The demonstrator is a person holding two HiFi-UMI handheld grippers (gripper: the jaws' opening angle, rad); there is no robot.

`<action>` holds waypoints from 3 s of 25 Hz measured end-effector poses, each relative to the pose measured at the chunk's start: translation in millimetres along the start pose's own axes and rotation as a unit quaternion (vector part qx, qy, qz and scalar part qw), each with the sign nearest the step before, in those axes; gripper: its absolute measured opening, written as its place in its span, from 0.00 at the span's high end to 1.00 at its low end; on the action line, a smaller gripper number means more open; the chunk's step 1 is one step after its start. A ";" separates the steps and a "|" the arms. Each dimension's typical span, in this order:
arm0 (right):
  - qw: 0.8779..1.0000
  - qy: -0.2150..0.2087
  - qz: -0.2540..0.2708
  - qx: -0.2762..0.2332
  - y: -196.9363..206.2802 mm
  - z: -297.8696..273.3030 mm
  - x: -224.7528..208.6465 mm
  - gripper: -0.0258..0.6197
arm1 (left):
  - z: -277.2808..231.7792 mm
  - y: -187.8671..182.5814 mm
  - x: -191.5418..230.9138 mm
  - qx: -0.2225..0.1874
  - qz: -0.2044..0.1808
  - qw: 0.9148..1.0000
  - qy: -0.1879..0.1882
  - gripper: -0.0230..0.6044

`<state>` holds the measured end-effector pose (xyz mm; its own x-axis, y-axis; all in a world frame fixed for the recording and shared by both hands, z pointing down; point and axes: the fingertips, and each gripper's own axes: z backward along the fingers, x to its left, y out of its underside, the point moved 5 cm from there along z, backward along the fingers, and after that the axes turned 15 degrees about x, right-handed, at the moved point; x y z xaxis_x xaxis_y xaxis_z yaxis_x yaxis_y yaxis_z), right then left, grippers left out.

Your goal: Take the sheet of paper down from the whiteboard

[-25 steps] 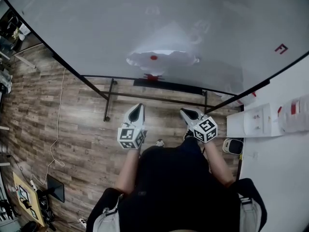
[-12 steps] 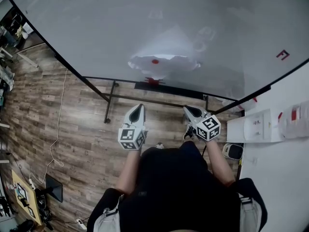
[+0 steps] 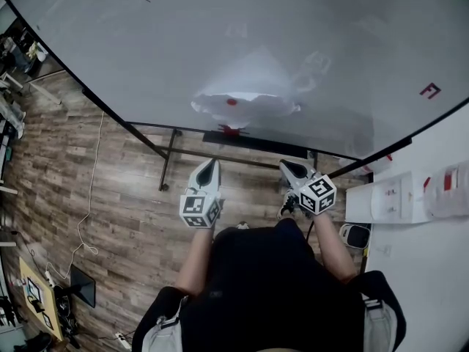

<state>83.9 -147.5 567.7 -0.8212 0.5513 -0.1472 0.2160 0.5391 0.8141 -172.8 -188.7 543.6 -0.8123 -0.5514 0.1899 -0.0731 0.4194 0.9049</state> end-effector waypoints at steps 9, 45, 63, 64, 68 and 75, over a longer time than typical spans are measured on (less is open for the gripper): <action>1.000 -0.003 0.017 -0.026 -27.8 8.1 -36.6 0.95 | -30.1 -22.5 -12.4 -0.001 -0.003 1.000 -0.007 0.95; 0.988 0.008 0.045 -0.149 -118.5 22.8 -80.8 0.77 | -113.5 -87.5 -12.0 -0.015 -0.038 0.999 -0.033 0.95; 0.987 -0.029 0.033 -0.157 -136.9 4.4 -82.6 0.87 | -119.5 -90.5 -5.9 -0.021 -0.041 0.997 -0.065 0.94; 0.987 -0.031 0.032 -0.157 -137.3 3.8 -82.8 0.88 | -119.9 -91.2 -5.5 -0.021 -0.042 0.997 -0.066 0.94; 0.986 -0.036 0.021 -0.159 -138.7 3.3 -85.6 0.94 | -123.2 -93.8 -5.9 -0.021 -0.047 0.996 -0.066 0.94; 0.988 -0.044 0.010 -0.150 -139.8 2.4 -88.3 0.95 | -129.8 -97.4 -6.5 -0.019 -0.056 0.995 -0.084 0.78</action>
<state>127.5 -270.1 465.5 -0.7670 0.6196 -0.1671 0.0546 0.3225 0.9450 -85.3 -319.5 503.7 -0.8860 -0.4631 0.0235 -0.1493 0.3327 0.9311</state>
